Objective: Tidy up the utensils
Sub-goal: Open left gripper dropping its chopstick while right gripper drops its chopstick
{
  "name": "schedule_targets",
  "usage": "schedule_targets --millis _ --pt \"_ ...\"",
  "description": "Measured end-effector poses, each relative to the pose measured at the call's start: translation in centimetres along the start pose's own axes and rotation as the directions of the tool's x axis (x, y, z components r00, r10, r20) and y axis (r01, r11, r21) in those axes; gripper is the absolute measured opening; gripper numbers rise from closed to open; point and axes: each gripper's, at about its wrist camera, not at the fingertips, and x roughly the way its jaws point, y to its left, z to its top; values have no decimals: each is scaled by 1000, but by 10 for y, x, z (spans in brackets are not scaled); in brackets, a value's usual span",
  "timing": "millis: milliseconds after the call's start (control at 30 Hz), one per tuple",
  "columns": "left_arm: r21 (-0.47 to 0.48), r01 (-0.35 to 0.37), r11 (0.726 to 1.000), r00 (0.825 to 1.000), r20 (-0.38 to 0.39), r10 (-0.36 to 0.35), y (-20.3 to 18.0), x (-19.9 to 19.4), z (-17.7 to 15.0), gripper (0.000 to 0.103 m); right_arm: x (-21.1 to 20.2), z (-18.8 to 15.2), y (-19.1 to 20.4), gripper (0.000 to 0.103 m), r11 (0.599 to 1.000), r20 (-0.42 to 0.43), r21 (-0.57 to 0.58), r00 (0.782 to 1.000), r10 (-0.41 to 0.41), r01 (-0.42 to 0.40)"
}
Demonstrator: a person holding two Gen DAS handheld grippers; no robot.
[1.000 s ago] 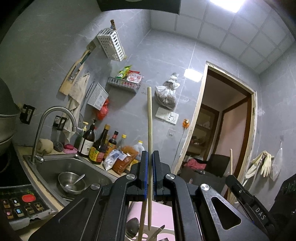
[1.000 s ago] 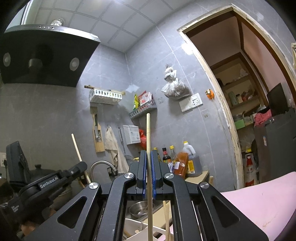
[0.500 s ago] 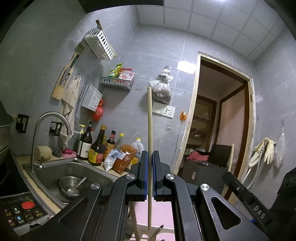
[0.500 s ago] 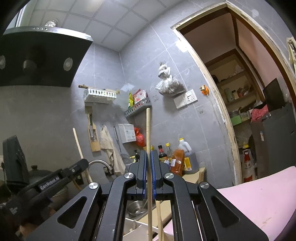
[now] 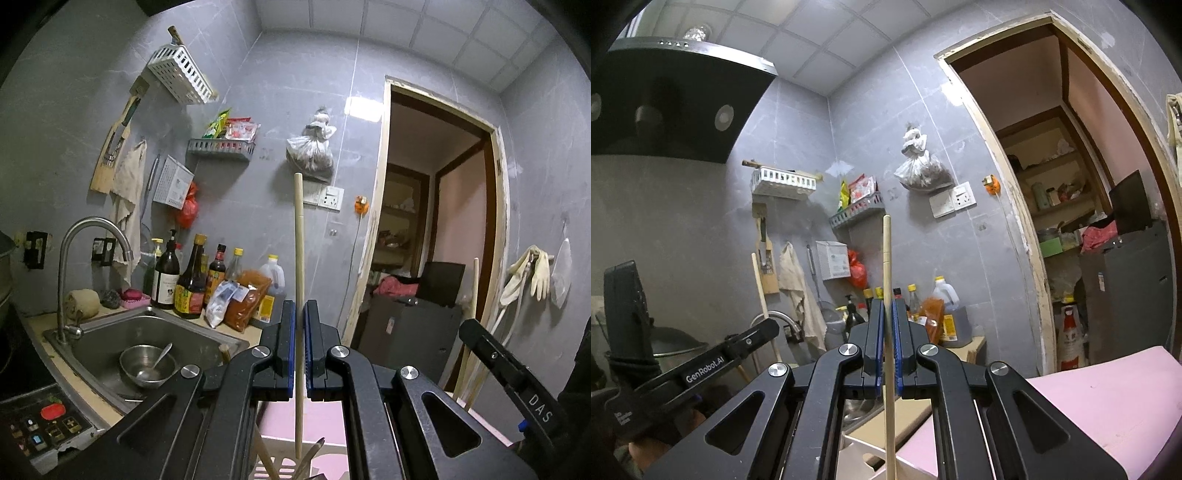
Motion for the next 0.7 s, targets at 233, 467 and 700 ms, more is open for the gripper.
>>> schedule_targets --millis 233,467,700 --pt "4 -5 1000 999 -53 5 -1 6 -7 3 2 -6 -3 4 1000 -43 0 999 -15 15" --pt "-18 24 1000 996 -84 -25 0 4 -9 19 4 -8 -4 8 1000 -81 7 997 -13 14" --pt "-60 43 997 995 -88 -48 1 -3 -2 27 -4 4 -2 18 1000 -66 -1 998 -6 6"
